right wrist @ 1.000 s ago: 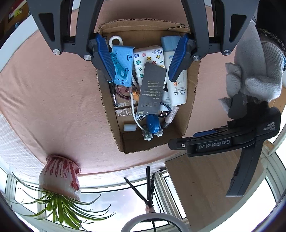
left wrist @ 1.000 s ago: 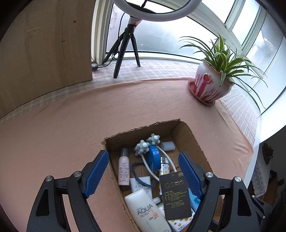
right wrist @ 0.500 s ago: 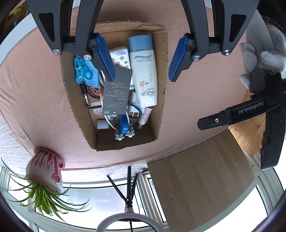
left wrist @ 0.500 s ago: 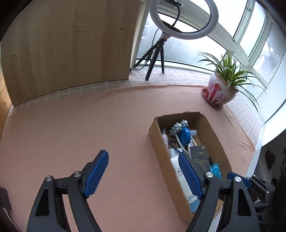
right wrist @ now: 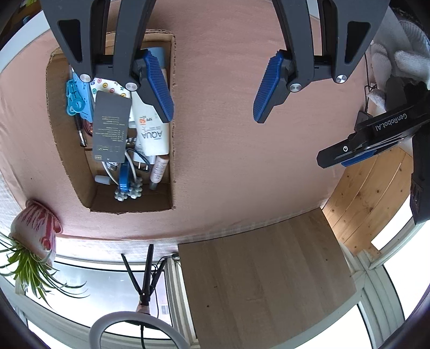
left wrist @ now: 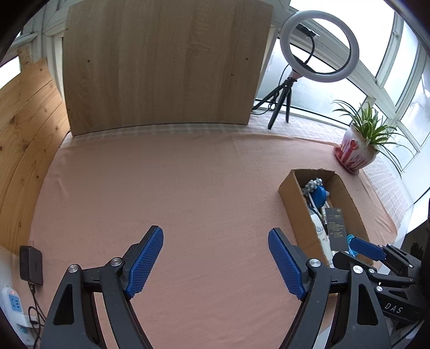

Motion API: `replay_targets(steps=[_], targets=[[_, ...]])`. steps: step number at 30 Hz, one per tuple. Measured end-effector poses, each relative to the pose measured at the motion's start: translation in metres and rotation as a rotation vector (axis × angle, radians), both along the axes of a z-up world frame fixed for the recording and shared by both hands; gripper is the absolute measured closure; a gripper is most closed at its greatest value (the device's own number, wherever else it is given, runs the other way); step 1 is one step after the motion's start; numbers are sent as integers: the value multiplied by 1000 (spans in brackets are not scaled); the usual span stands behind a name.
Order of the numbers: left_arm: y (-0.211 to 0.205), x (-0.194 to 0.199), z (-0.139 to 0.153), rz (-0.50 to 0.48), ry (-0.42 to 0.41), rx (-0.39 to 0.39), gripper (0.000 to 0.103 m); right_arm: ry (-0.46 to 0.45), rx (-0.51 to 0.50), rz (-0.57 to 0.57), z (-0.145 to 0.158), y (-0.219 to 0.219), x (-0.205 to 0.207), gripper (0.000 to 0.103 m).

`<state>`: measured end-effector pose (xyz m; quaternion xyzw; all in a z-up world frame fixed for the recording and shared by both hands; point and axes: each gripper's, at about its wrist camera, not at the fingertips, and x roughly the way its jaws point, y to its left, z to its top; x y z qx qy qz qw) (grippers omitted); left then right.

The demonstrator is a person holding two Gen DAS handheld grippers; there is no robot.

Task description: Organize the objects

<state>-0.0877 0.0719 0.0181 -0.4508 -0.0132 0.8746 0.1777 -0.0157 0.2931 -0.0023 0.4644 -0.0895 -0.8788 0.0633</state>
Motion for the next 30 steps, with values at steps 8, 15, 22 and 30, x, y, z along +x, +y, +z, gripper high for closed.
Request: replay_targets(steps=[8, 15, 22, 30], targets=[[-49, 15, -5, 70, -9, -42, 20, 5, 15, 27, -3, -38, -4, 45], [-75, 29, -22, 116, -33, -73, 20, 17, 73, 39, -8, -64, -2, 45], [-90, 39, -38, 149, -64, -86, 20, 15, 88, 55, -14, -82, 1, 45], [-100, 44, -44, 171, -64, -95, 20, 18, 98, 65, -17, -92, 3, 45]])
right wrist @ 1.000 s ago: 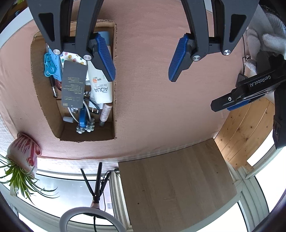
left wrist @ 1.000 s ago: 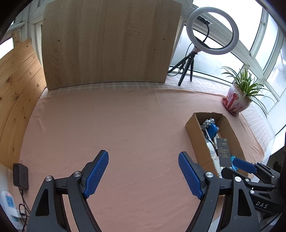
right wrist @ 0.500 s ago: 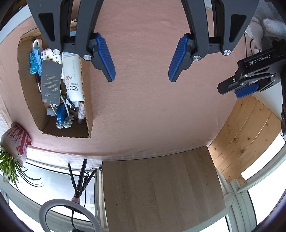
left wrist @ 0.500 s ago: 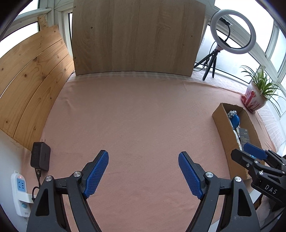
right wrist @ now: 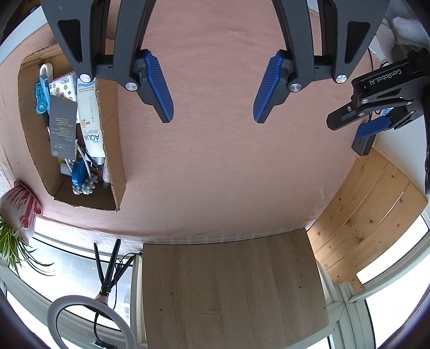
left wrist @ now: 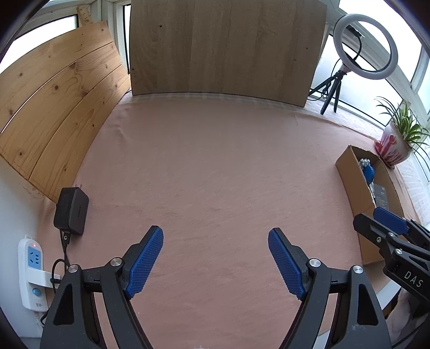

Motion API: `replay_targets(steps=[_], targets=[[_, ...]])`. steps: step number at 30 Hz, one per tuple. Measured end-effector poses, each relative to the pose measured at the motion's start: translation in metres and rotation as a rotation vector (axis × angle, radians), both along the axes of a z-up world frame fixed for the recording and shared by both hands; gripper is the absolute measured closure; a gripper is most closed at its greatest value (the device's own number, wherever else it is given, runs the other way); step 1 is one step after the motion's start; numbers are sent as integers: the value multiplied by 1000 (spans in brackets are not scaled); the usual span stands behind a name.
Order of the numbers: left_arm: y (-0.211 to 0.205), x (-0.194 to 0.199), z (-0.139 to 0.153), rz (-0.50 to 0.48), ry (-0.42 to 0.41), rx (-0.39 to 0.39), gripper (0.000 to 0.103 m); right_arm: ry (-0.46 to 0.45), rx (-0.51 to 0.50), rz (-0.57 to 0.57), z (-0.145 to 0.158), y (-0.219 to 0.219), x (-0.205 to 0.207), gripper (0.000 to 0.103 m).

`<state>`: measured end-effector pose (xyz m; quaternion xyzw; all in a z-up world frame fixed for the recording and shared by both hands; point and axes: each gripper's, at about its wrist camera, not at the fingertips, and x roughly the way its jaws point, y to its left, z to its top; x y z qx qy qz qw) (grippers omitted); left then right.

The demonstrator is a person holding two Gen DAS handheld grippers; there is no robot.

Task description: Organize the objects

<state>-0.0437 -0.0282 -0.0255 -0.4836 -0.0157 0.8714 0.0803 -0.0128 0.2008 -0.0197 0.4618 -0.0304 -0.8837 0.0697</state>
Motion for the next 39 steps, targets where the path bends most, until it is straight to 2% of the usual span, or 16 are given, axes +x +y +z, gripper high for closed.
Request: replay_targets(steps=[18, 39], targets=[[-6, 1, 8, 4, 21, 5, 18, 14, 21, 7, 1, -16, 1, 45], [-5, -7, 5, -13, 11, 7, 18, -1, 23, -6, -4, -11, -3, 45]])
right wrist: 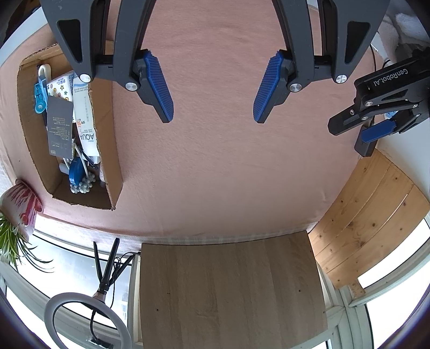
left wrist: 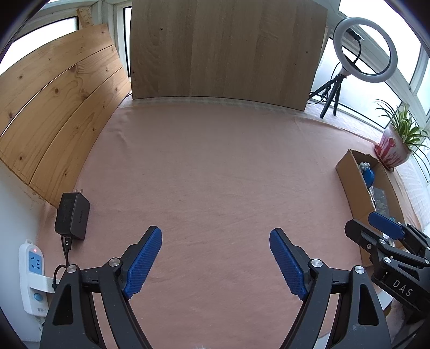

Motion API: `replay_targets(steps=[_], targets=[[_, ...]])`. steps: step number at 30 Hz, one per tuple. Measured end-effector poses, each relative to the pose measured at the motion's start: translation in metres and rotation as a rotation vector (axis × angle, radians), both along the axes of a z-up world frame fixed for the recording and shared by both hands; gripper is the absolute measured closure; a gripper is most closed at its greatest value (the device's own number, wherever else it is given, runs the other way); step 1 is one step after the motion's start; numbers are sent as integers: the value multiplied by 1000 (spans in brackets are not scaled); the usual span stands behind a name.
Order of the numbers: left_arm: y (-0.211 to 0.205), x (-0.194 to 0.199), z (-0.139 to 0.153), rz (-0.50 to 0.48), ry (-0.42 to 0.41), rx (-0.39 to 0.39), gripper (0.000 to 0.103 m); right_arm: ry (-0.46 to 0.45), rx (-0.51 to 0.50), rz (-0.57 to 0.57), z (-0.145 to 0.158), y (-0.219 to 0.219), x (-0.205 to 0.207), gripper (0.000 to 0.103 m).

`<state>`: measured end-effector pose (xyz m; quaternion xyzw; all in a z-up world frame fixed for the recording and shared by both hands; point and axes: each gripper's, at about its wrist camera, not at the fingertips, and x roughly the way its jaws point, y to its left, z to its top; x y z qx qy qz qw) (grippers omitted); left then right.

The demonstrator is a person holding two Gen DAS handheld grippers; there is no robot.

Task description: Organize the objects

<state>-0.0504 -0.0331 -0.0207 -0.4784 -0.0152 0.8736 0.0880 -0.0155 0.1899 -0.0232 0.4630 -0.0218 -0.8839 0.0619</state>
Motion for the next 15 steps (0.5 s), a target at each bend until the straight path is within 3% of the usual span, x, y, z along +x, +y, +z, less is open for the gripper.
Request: replay_targets(steps=[15], targets=[[0, -2, -1, -2, -2, -4, 18, -11, -10, -6, -3, 1, -2, 45]])
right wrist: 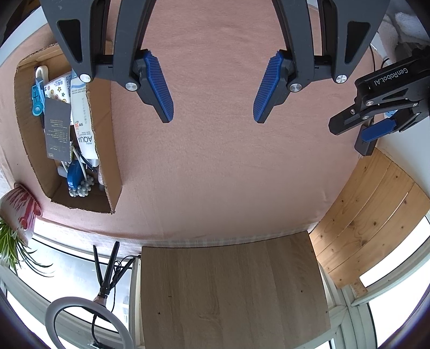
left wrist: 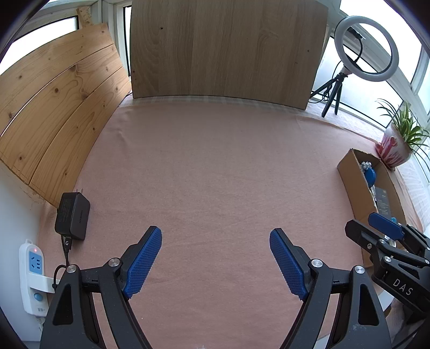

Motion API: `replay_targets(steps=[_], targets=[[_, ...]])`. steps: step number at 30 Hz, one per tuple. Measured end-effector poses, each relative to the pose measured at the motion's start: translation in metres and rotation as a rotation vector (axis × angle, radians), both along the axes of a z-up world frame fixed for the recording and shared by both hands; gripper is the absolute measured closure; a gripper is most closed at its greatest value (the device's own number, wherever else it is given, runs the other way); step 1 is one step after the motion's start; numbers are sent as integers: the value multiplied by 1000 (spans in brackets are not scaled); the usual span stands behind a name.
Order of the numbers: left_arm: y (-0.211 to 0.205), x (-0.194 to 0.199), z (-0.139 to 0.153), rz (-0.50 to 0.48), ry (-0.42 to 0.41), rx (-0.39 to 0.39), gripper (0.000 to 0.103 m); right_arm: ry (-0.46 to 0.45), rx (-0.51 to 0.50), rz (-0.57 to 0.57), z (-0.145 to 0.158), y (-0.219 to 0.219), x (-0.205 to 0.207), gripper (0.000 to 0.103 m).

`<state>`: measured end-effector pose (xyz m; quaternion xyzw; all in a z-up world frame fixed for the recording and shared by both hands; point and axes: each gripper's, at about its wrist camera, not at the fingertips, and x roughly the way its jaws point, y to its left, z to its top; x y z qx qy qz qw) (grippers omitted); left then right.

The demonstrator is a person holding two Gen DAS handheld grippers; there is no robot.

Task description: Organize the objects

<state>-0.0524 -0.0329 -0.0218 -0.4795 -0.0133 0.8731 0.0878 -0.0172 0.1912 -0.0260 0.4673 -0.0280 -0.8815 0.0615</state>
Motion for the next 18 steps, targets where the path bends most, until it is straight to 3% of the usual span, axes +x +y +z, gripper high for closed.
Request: replay_targets(steps=[18], targets=[[-6, -5, -6, -6, -10, -1, 17, -11, -6, -6, -4, 1, -2, 45]])
